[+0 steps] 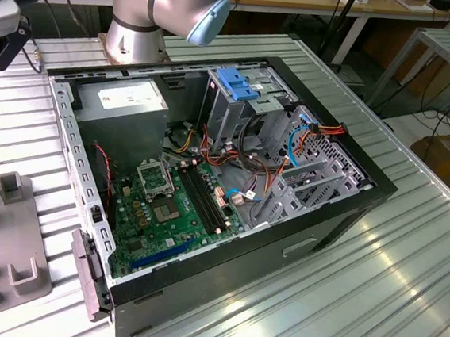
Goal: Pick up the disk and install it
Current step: 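Reach for the disk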
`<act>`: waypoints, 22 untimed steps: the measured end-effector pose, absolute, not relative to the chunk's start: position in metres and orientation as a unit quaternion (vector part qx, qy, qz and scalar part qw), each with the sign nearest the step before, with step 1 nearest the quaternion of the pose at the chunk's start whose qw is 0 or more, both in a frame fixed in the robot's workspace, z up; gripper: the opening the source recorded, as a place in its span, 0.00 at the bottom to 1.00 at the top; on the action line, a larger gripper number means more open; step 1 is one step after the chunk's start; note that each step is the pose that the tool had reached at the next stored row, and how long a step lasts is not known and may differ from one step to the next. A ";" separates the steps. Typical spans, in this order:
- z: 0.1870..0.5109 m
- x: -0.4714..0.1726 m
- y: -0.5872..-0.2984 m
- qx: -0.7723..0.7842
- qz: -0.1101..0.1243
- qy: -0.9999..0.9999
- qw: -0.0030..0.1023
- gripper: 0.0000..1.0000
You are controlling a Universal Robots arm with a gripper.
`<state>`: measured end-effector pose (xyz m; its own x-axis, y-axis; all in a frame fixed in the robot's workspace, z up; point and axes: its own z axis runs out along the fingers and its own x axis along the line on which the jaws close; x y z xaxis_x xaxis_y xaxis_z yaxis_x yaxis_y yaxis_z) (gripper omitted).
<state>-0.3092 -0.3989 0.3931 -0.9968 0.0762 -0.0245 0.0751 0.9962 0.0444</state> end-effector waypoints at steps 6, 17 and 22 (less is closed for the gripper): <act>0.393 -0.315 -0.399 0.038 0.022 0.999 0.013 0.10; 0.393 -0.332 -0.399 0.038 0.022 0.999 0.013 0.10; 0.393 -0.339 -0.399 0.038 0.022 0.999 0.013 0.10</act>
